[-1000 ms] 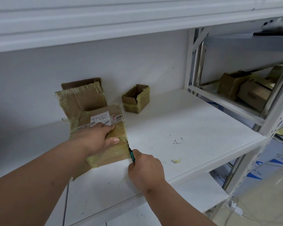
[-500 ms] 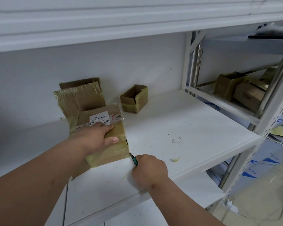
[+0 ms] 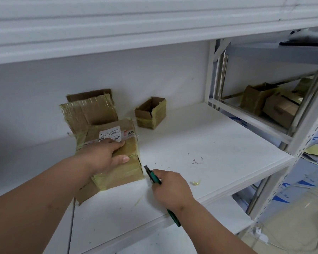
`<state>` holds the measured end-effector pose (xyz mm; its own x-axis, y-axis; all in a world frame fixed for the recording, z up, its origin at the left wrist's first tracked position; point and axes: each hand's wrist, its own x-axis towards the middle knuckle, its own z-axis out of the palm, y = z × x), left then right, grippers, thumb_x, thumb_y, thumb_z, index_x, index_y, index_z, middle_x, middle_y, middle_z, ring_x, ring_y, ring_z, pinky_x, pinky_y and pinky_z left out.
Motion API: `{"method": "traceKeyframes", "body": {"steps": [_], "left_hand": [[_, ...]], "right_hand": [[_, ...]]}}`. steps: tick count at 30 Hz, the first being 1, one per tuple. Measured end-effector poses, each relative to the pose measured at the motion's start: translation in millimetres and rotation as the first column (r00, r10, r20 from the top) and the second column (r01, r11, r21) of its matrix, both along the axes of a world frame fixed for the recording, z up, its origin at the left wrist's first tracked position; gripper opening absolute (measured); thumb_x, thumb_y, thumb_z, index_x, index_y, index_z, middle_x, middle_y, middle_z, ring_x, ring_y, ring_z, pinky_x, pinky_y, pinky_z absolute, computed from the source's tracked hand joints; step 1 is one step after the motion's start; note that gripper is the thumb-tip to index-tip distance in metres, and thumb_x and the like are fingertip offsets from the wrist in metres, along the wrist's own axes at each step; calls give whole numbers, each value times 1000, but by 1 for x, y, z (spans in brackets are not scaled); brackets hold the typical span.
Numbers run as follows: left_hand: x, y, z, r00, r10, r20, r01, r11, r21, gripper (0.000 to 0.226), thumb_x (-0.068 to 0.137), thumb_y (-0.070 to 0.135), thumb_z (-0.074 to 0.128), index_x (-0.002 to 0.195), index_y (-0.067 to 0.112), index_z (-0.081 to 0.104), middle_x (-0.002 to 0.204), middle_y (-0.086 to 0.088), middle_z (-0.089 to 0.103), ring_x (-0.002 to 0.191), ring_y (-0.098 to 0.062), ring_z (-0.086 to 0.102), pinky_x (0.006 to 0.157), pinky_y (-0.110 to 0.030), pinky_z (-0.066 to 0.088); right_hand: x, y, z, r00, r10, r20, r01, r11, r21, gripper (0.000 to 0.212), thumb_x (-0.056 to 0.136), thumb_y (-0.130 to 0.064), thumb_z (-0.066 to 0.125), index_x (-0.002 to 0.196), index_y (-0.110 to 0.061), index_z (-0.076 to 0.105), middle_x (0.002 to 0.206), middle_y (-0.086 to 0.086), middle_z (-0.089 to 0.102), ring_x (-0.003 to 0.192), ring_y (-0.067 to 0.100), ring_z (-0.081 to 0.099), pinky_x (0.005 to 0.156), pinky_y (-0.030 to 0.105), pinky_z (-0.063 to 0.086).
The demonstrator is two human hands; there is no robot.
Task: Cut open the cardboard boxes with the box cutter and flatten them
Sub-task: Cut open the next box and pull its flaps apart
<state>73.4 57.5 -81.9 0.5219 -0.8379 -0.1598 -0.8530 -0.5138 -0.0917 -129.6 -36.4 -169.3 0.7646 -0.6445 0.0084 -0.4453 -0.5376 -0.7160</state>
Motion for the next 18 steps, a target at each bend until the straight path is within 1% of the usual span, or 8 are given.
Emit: {"method": "traceKeyframes", "body": {"steps": [3, 7, 8, 10, 13, 16, 18], "left_hand": [[1, 1, -1, 1000, 13, -12, -13, 1000, -7, 76, 86, 75, 34, 152, 39, 24, 160, 4, 24, 144, -23, 27, 114, -37, 31], [-1, 1, -2, 1000, 27, -4, -27, 1000, -5, 76, 86, 76, 34, 152, 40, 24, 160, 3, 23, 145, -23, 26, 115, -39, 30], [-2, 1, -2, 1000, 28, 1, -28, 1000, -6, 75, 86, 75, 34, 152, 40, 24, 160, 3, 23, 145, -24, 26, 115, -39, 31], [-4, 0, -1, 999, 33, 1, -33, 999, -6, 75, 87, 75, 34, 152, 39, 24, 160, 2, 23, 145, -24, 27, 114, -39, 31], [-6, 0, -2, 999, 37, 3, -37, 999, -3, 75, 87, 75, 34, 152, 39, 23, 161, 2, 22, 145, -24, 27, 113, -39, 33], [-6, 1, -2, 999, 40, 0, -40, 999, -6, 76, 86, 76, 33, 152, 40, 23, 161, 3, 22, 144, -24, 28, 113, -39, 34], [-6, 0, -2, 999, 44, -5, -44, 999, -11, 76, 85, 77, 34, 152, 41, 23, 161, 3, 22, 145, -24, 27, 113, -40, 33]], "right_hand": [[5, 5, -3, 999, 23, 32, -20, 996, -87, 9, 81, -14, 46, 85, -17, 53, 63, -2, 47, 64, 25, 48, 56, 30, 37], [4, 9, -8, 999, 1, 46, 5, 989, -145, 3, 81, -14, 46, 80, -18, 45, 59, -1, 42, 59, 23, 42, 52, 30, 33], [4, 9, -8, 999, -5, 47, 12, 987, -158, 2, 81, -15, 46, 81, -17, 46, 59, -1, 42, 59, 23, 42, 52, 31, 33], [4, 10, -8, 999, -12, 37, 18, 984, -176, 7, 81, -15, 46, 86, -16, 50, 60, -1, 44, 61, 25, 44, 53, 31, 36], [7, 11, -5, 1000, -11, 24, 15, 983, -183, 8, 81, -15, 46, 87, -17, 50, 62, -1, 45, 62, 25, 44, 53, 30, 36], [12, 13, -5, 999, -5, -41, -4, 979, -202, 8, 81, -14, 45, 87, -16, 50, 65, -1, 47, 63, 26, 45, 56, 30, 39], [13, 13, -6, 993, 5, -116, -30, 976, -214, 6, 82, -14, 44, 85, -16, 48, 65, -2, 46, 64, 26, 46, 60, 31, 39]]}}
